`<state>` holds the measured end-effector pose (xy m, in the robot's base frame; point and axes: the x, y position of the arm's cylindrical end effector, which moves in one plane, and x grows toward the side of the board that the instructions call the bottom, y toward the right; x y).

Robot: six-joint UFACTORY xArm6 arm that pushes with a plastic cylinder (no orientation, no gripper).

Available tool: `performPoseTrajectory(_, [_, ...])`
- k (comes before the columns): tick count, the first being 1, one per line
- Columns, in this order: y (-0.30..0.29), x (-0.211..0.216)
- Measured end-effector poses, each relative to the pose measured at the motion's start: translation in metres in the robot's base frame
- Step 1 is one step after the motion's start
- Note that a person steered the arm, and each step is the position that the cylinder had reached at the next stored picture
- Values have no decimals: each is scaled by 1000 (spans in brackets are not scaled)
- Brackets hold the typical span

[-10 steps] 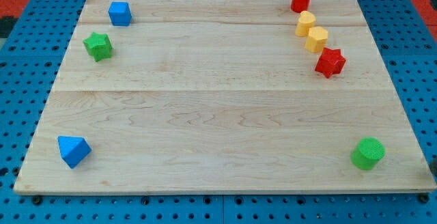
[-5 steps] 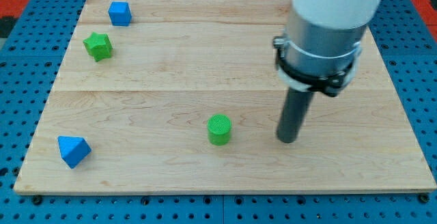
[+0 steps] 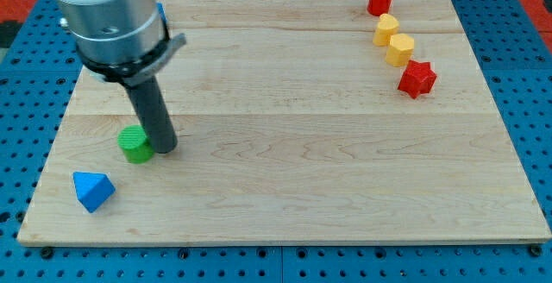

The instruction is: Place the green circle below the green star

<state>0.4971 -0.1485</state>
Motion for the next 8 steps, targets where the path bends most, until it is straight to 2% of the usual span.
performPoseTrajectory(1, [-23,25])
performPoseTrajectory(2, [-58,11])
performPoseTrajectory(3, [-64,-25])
performPoseTrajectory(4, [-55,-17])
performPoseTrajectory(5, [7,2])
performPoseTrajectory(6, [27,-3])
performPoseTrajectory(8, [29,-40])
